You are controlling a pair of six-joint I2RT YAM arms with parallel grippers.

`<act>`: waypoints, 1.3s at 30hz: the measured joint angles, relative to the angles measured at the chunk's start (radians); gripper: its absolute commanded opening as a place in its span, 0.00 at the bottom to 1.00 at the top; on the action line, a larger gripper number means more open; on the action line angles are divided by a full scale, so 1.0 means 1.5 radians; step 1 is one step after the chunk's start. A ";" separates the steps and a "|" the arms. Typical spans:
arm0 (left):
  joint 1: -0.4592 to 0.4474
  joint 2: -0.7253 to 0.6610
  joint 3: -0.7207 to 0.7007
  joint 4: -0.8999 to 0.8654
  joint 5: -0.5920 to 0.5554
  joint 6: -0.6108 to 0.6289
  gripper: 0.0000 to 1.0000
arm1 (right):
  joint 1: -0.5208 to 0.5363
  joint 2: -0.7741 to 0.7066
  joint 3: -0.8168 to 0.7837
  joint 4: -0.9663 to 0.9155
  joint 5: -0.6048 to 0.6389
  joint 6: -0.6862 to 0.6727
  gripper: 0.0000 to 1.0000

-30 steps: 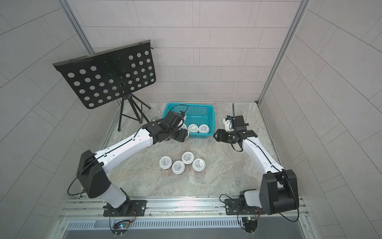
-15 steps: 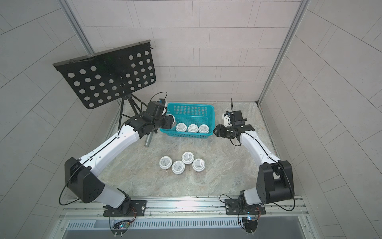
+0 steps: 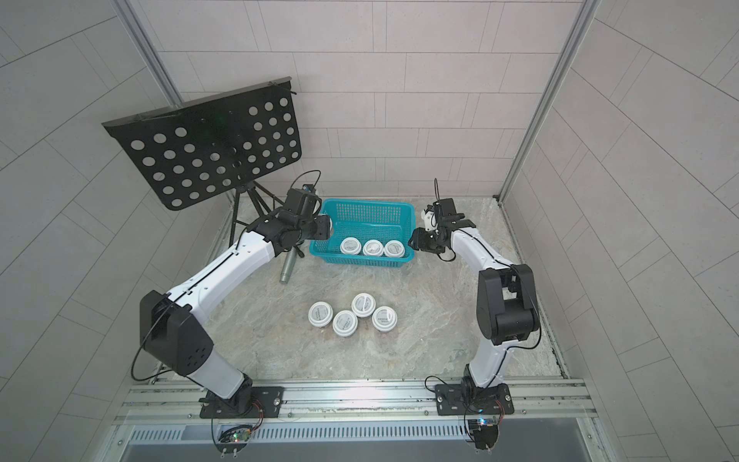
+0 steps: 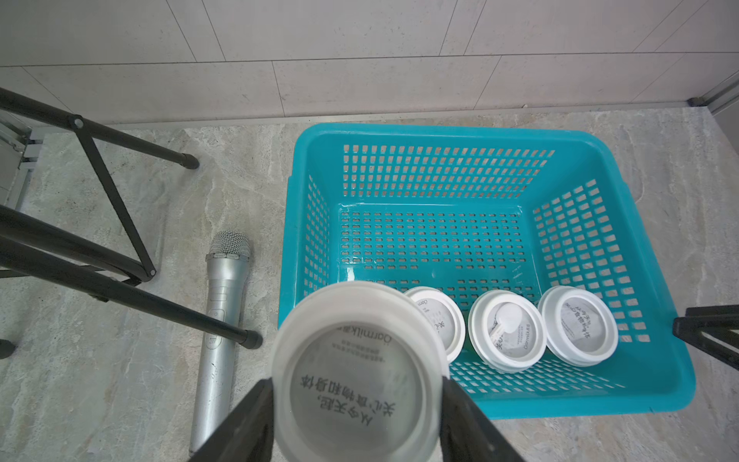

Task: Put the yogurt in the basket
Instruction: Place the yogurt in the basket.

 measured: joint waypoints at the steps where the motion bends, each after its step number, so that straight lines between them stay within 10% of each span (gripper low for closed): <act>1: 0.000 0.006 0.003 0.000 -0.002 0.002 0.65 | 0.002 0.006 0.002 -0.003 -0.002 -0.003 0.49; 39: 0.001 0.171 0.057 -0.051 0.026 0.060 0.64 | 0.041 0.027 0.014 -0.045 0.071 -0.025 0.35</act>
